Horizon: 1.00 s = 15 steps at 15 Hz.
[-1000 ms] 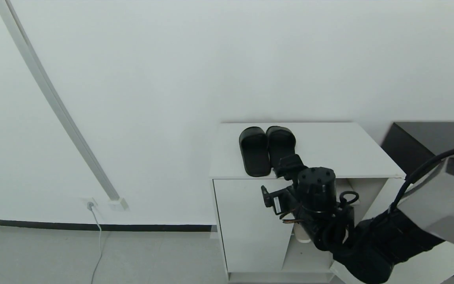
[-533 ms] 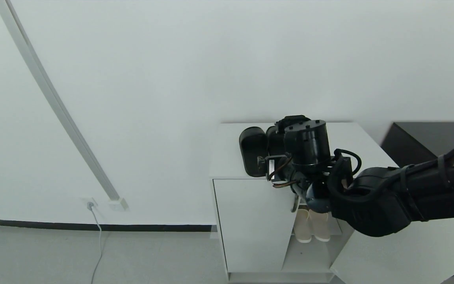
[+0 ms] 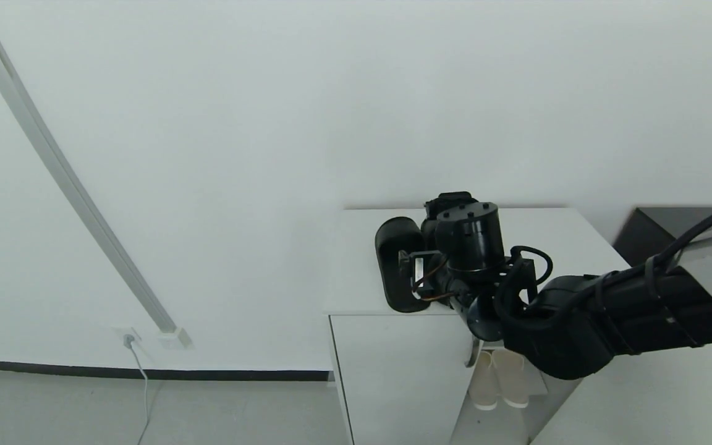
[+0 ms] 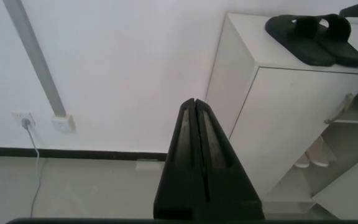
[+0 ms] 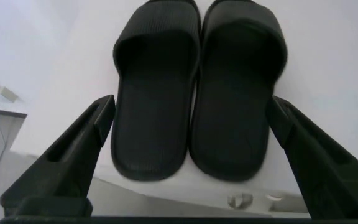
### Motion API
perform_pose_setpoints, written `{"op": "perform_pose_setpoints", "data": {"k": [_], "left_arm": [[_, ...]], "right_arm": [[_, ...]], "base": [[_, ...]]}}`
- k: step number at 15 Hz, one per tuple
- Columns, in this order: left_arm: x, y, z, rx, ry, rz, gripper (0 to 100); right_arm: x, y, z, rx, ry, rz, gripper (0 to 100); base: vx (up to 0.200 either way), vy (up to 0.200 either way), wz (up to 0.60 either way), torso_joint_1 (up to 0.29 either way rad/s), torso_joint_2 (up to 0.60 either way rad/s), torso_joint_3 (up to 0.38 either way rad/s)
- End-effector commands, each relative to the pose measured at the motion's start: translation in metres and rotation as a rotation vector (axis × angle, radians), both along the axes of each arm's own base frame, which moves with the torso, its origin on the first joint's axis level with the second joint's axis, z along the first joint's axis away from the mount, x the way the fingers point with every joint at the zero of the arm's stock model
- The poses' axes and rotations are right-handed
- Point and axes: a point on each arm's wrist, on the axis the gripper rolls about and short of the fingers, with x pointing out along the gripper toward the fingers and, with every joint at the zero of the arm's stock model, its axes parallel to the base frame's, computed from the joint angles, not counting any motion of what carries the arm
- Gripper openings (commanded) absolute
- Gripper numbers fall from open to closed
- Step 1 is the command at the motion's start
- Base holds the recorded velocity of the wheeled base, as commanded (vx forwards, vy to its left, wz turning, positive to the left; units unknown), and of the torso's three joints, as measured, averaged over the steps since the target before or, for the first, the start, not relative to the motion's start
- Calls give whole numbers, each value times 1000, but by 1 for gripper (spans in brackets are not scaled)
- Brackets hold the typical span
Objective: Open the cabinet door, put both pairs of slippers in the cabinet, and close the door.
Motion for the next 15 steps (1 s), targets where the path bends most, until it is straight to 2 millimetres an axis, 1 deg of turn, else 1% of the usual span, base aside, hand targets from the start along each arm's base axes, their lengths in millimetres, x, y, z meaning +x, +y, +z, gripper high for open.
{"op": "perform_pose_setpoints", "data": {"k": [1, 2, 4, 8, 11, 15], "left_arm": [[0, 0, 0, 0, 1, -1, 0], [0, 0, 0, -2, 1, -1, 0], [0, 0, 0, -2, 1, -1, 0], [0, 0, 0, -2, 3, -1, 0], [0, 0, 0, -2, 3, -1, 0], [0, 0, 0, -2, 1, -1, 0]], "right_arm": [[7, 3, -21, -26, 26, -8, 100], [9, 3, -28, -31, 32, -8, 100], [17, 3, -42, -41, 43, -16, 100], [42, 5, -51, -24, 22, -45, 100], [54, 9, -56, -14, 21, -32, 100], [79, 9, -63, -21, -1, -62, 100]], "base": [[200, 0, 0, 2, -2, 2], [200, 0, 0, 2, 7, 2], [0, 0, 0, 0, 0, 0], [0, 0, 0, 0, 0, 0], [0, 0, 0, 0, 0, 0], [0, 0, 0, 0, 0, 0]]}}
